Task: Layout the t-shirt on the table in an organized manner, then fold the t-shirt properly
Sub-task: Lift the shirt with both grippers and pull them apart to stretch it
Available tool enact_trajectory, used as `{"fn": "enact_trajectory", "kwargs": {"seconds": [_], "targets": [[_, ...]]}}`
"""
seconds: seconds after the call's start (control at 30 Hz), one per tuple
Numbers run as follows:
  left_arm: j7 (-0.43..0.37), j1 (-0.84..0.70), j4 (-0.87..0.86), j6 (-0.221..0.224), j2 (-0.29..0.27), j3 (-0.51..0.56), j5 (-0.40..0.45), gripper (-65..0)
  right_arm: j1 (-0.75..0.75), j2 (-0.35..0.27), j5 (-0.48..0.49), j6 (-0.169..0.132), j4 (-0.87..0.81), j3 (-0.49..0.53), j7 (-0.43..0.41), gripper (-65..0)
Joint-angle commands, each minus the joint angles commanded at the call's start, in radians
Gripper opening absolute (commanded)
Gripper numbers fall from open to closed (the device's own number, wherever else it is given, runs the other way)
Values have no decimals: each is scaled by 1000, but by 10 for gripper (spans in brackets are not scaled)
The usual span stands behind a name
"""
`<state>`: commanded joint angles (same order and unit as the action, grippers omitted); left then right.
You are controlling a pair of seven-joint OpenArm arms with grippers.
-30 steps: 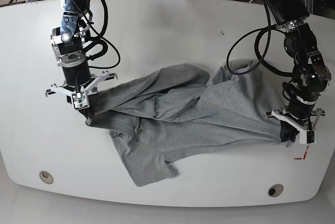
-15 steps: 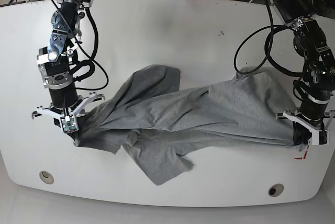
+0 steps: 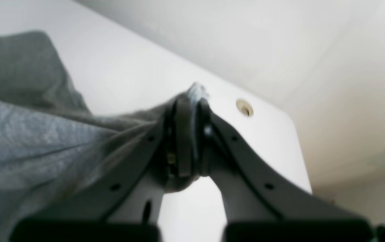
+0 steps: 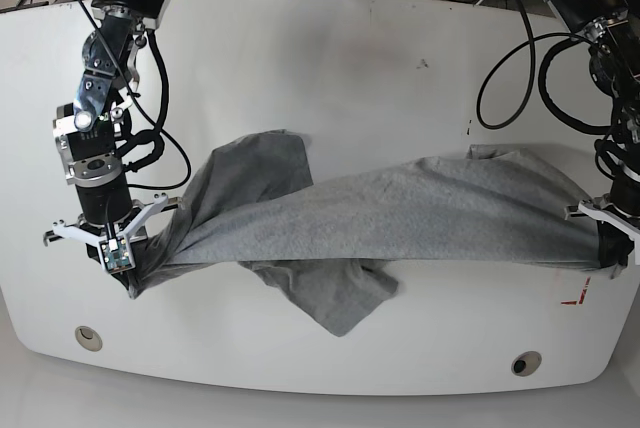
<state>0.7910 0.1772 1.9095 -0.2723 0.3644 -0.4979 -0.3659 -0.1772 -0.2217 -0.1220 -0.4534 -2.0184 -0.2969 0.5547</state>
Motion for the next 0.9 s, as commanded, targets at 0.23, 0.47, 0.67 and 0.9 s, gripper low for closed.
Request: {"fn": "enact_trajectory", "kwargs": {"seconds": [0.23,0.47,0.67,0.9], "targets": [[58,184,0,0,23,2,-20,-646,-140,0,-2,-15,2,3,6,-648],[60,356,-2,0,26,52,-14,-646,-293,-5,-2,-15,3,3,71,-648],[61,456,-6,0,28,94,-11,-646,-396,-52,0,-15,5,38,138,-648],[106,473,-9,0,23,94,-11,-646,-404,-68,0,-15,2,60,184,-648]]}}
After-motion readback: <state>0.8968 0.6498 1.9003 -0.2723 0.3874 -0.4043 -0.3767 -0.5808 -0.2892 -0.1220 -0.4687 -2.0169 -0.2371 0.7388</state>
